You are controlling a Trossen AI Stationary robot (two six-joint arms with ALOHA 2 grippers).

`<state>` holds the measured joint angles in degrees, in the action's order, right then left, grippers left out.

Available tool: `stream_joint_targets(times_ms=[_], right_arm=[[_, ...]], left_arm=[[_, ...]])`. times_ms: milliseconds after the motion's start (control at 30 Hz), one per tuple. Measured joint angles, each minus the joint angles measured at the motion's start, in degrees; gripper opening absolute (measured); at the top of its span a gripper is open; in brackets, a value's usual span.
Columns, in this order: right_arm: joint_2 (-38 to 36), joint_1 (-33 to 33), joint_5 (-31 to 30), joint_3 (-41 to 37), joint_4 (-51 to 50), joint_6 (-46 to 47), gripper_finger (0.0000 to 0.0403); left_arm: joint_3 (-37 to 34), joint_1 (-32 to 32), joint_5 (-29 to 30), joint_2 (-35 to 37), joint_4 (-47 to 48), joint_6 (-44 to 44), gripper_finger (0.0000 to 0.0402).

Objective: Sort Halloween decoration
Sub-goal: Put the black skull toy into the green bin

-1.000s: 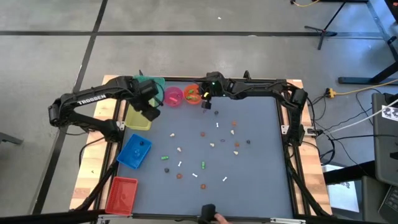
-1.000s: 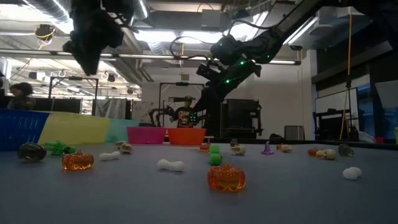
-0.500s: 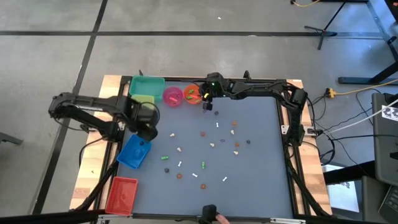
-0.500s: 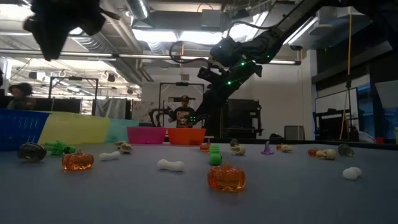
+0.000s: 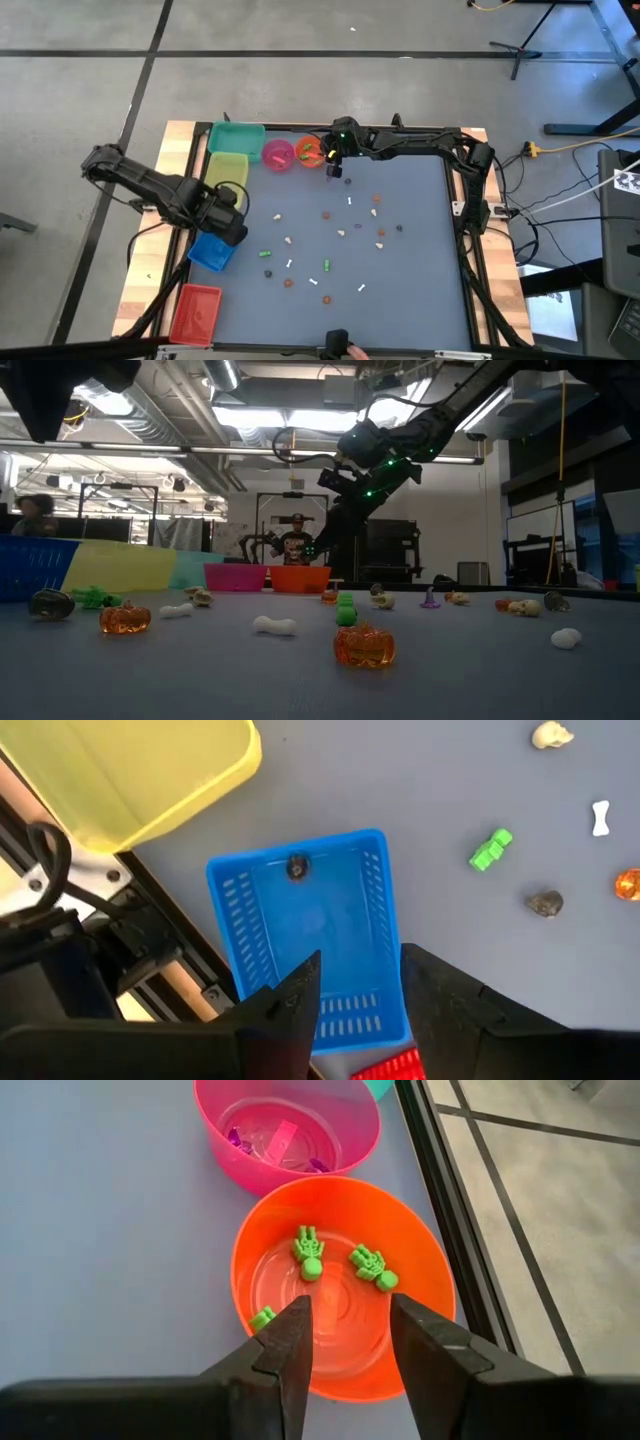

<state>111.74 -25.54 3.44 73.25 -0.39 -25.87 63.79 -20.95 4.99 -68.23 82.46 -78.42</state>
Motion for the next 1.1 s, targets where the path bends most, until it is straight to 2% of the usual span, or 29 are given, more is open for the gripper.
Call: stream_joint_targets(times_ms=[200,367,800,1100], right_arm=[[-0.02,0.0,0.0,0.0,-0.23,0.0,0.0135],[-0.02,0.0,0.0,0.0,-0.23,0.0,0.0135],[-0.04,0.0,0.0,0.0,-0.19,0.0,0.0135],[-0.04,0.0,0.0,0.0,-0.19,0.0,0.0135]], left_arm=[[-1.12,-2.06,0.02,-0.02,-0.69,-4.67,0.0152],[-6.7,-2.86,0.02,-0.02,-3.25,-8.11,0.0173],[-25.3,-2.82,0.28,-0.07,-24.94,-8.52,0.0174],[-30.76,-2.82,1.3,-0.07,-27.67,-10.63,0.0172]])
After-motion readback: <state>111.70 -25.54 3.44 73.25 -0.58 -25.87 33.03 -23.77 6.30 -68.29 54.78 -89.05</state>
